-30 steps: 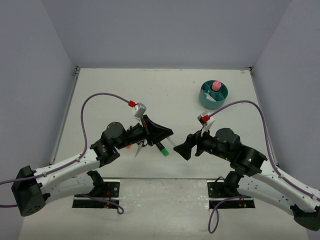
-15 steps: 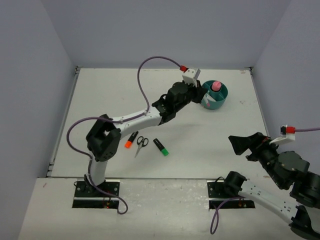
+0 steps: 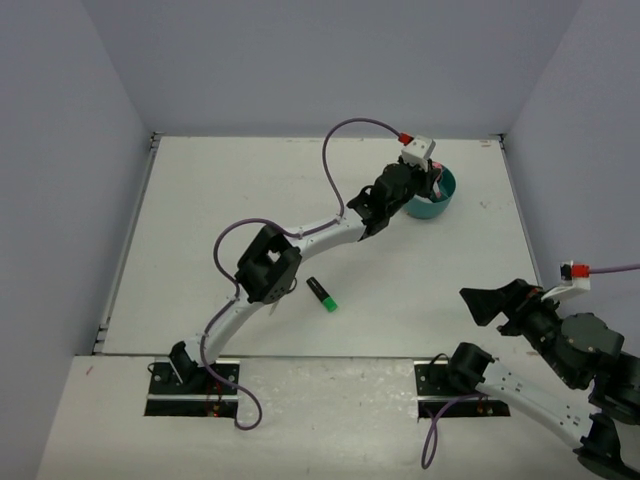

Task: Sort the stationery into containers
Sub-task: Place the pen in the storage box, then pick up the stationery from the center of the board.

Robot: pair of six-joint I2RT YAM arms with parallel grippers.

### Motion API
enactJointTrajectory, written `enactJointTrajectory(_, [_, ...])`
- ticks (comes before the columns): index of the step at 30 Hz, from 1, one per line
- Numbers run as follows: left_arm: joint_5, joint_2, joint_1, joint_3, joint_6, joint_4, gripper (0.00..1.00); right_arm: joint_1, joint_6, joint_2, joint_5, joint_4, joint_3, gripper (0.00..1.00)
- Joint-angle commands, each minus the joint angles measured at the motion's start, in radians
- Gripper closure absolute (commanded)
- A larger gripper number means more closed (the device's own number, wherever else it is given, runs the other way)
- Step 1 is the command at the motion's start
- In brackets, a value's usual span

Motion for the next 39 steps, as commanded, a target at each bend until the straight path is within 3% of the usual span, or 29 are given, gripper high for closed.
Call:
enactJointTrajectory(1, [-0.046, 0.062, -0.004, 0.113, 0.071, 0.056, 1.00, -0.002, 0.005, -0.024, -0.033, -0.003, -0.007, 0.01])
enactJointTrajectory(9, [-0.039, 0.063, 0.003, 0.079, 0.064, 0.067, 0.95, 0.000, -0.024, -0.054, -0.059, 0.073, -0.033, 0.01])
enactJointTrajectory(10, [-0.040, 0.061, 0.002, 0.076, 0.065, 0.065, 0.88, -0.001, -0.027, -0.048, -0.063, 0.078, -0.037, 0.01])
enactJointTrajectory(14, [-0.019, 0.020, 0.002, 0.025, 0.061, 0.074, 0.31, -0.001, -0.038, -0.019, -0.079, 0.089, -0.043, 0.01])
enactJointTrajectory(15, [-0.017, -0.008, 0.001, 0.000, 0.052, 0.080, 0.25, -0.001, -0.041, -0.015, -0.078, 0.091, -0.045, 0.01])
enactJointTrajectory(18, [-0.031, -0.096, -0.004, -0.096, 0.027, 0.096, 0.22, -0.002, -0.048, -0.004, -0.078, 0.101, -0.050, 0.01])
enactJointTrajectory(24, [-0.132, -0.490, -0.027, -0.410, -0.034, 0.117, 0.02, -0.002, -0.058, 0.021, -0.080, 0.114, -0.051, 0.01])
enactJointTrajectory(27, [-0.173, -0.771, -0.027, -0.602, -0.073, 0.047, 0.00, -0.002, -0.080, 0.034, -0.094, 0.131, -0.068, 0.01])
enactJointTrajectory(31, [-0.299, -1.093, -0.028, -0.803, -0.145, -0.241, 0.00, -0.002, -0.124, 0.076, -0.163, 0.205, -0.125, 0.01])
enactJointTrajectory(35, [-0.489, -1.301, -0.023, -1.018, -0.302, -0.551, 0.00, -0.003, -0.173, 0.201, -0.233, 0.298, -0.155, 0.01])
enactJointTrajectory(39, [-0.501, -1.442, -0.017, -1.149, -0.411, -0.773, 0.00, -0.002, -0.221, 0.300, -0.331, 0.460, -0.207, 0.01])
